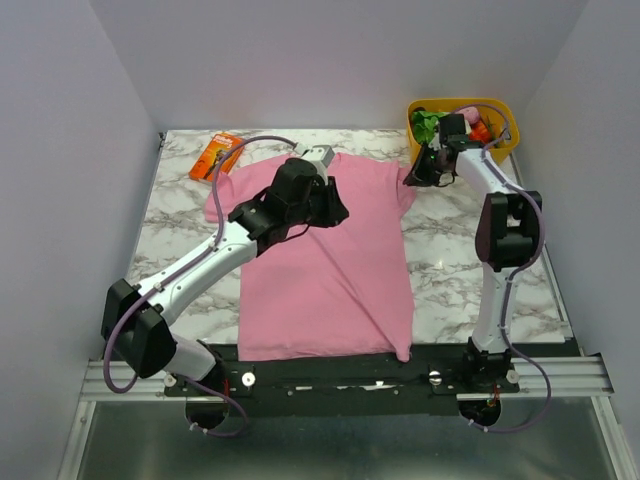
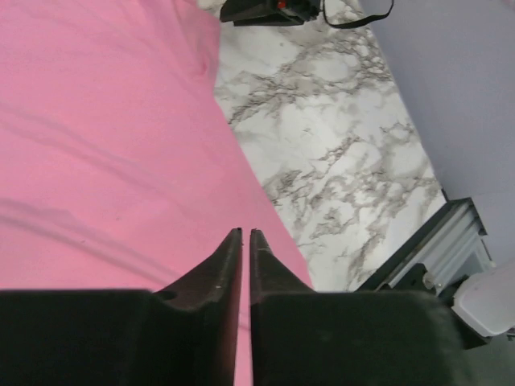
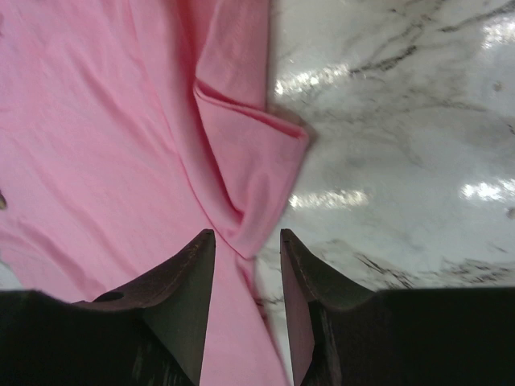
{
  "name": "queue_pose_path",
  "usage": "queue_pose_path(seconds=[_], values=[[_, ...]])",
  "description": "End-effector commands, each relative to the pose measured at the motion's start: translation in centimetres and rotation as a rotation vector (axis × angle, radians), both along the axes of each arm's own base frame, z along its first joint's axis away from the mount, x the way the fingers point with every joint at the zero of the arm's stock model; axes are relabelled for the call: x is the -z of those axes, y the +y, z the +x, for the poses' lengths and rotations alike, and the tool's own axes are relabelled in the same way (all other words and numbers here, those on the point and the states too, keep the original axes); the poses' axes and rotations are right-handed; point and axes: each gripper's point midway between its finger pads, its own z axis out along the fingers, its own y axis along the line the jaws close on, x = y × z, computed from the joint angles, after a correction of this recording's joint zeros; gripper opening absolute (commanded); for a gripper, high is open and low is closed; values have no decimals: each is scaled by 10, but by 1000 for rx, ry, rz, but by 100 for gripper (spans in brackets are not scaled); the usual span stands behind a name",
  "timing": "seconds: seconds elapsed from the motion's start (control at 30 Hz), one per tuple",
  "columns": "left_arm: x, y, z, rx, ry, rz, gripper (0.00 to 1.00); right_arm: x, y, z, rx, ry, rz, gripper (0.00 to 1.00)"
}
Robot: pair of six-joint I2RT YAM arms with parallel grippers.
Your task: Pin the brooch onto the clothing
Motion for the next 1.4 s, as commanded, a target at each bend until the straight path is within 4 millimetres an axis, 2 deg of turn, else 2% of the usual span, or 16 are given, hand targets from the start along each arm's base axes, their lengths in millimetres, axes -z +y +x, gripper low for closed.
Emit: queue_pose_path(seconds=[0.0, 0.03, 0.23, 0.37, 0.53, 0.57, 0.6, 0.63, 0.67, 0.73, 0.77, 0.83, 1.13, 1.17, 1.23, 1.37], values=[[14, 20, -6, -14, 33, 1, 33, 15, 15, 5, 3, 63, -23, 19], [17, 26, -6, -25, 37, 3, 35, 13, 13, 10, 17, 56, -44, 14], [29, 38, -12, -35, 56, 15, 53, 42, 6, 5, 63, 155, -91, 1], [32, 42, -12, -42, 53, 22, 67, 44, 1, 0, 81, 172, -111, 1], [29, 44, -12, -39, 38, 34, 77, 41, -13, -1, 108, 172, -195, 1], [29, 44, -12, -38, 37, 35, 79, 49, -13, -5, 96, 205, -209, 1], [29, 44, -11, -38, 35, 35, 80, 51, -16, -5, 80, 212, -228, 1], [29, 45, -11, -39, 35, 39, 80, 41, -16, 5, 82, 180, -252, 1], [29, 45, -10, -38, 34, 40, 81, 54, -15, -3, 62, 234, -279, 1], [29, 45, -11, -35, 31, 42, 81, 53, -17, 1, 31, 230, -348, 1], [30, 45, -11, -35, 35, 45, 81, 45, -12, 3, 10, 223, -365, 1], [32, 47, -12, -36, 35, 51, 82, 53, -15, 3, -22, 234, -436, 1], [36, 50, -16, -35, 39, 61, 82, 54, 0, 3, -227, 166, -634, 1], [35, 50, -16, -34, 39, 61, 82, 54, 7, 0, -260, 164, -662, 1], [35, 50, -16, -32, 36, 59, 82, 51, 7, 1, -315, 154, -736, 3], [32, 51, -17, -31, 32, 63, 82, 57, 15, -14, -395, 187, -810, 10]])
